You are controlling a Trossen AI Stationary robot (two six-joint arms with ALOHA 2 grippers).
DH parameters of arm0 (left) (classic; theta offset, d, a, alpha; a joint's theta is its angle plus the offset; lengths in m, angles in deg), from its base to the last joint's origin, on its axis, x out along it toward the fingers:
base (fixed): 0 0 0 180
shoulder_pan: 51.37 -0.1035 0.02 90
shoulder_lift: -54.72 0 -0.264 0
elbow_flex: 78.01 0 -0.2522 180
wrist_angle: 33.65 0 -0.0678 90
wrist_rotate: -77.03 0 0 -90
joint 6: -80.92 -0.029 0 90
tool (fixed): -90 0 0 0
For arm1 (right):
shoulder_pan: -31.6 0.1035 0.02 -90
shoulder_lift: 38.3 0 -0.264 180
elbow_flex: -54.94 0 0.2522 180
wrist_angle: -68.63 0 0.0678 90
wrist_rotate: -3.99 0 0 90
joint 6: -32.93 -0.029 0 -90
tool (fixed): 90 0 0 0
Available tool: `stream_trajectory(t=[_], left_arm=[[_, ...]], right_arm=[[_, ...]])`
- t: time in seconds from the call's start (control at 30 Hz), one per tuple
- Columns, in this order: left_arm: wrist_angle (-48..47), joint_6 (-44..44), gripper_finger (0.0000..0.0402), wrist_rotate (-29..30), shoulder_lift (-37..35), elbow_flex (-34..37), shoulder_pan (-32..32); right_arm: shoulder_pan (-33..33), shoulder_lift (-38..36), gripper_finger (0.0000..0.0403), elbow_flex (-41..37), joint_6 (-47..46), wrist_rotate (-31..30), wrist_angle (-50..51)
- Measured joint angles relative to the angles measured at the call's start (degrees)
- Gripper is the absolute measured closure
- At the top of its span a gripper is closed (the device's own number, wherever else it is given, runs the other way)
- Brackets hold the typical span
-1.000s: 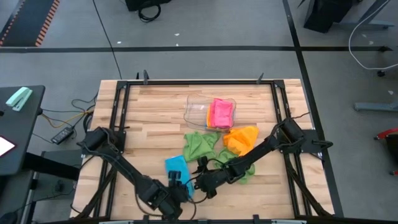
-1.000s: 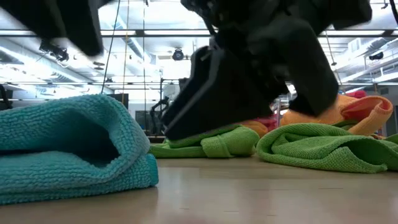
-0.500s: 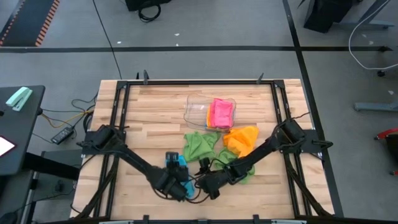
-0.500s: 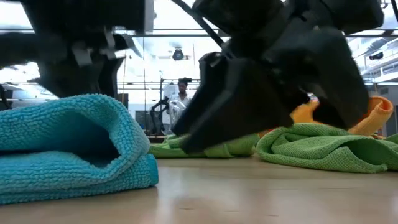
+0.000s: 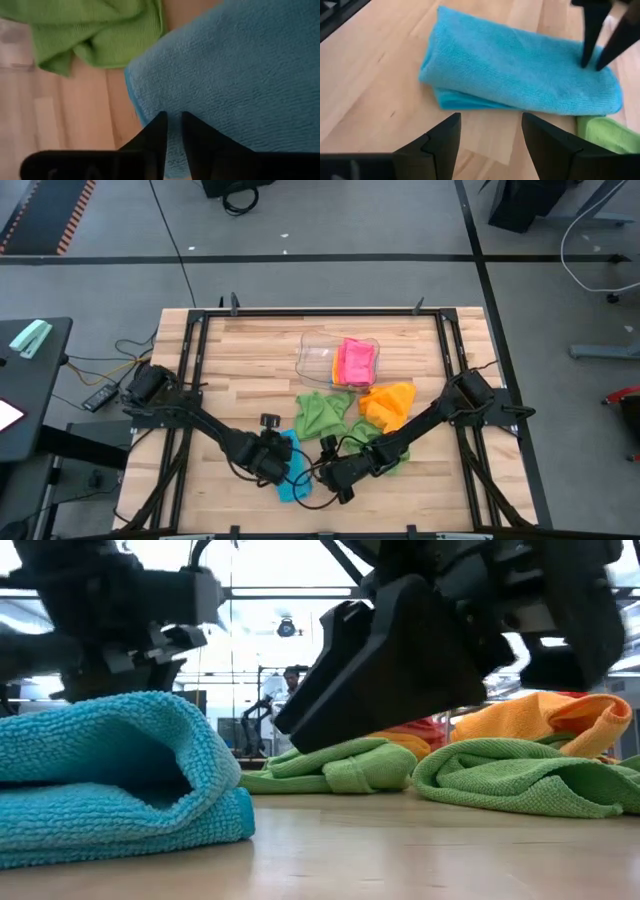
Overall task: Fold microfiber towels
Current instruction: Fold the blue microfiber cloth
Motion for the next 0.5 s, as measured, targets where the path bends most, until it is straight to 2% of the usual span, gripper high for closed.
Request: stream_trajectory(t=[0.17,0.4,0.5], left_arm=[[2.7,-0.49,0.0347,-0.05,-3.02,3.94,-0.25],[2.02,-0.5,0.0349,0.08,-7.61,3.58,2.09],[5.99,-0.87,0.0345,0.09,-9.17,2.9,4.82]], right_arm=[[-0.31,-0.04,0.0183,0.07,1.06,0.09,-1.42],[-2.37,-0.05,0.0183,1.55,4.45,5.68,-1.86],[-2.77,-0.05,0.0183,1.93,6.59,5.99,-2.3]])
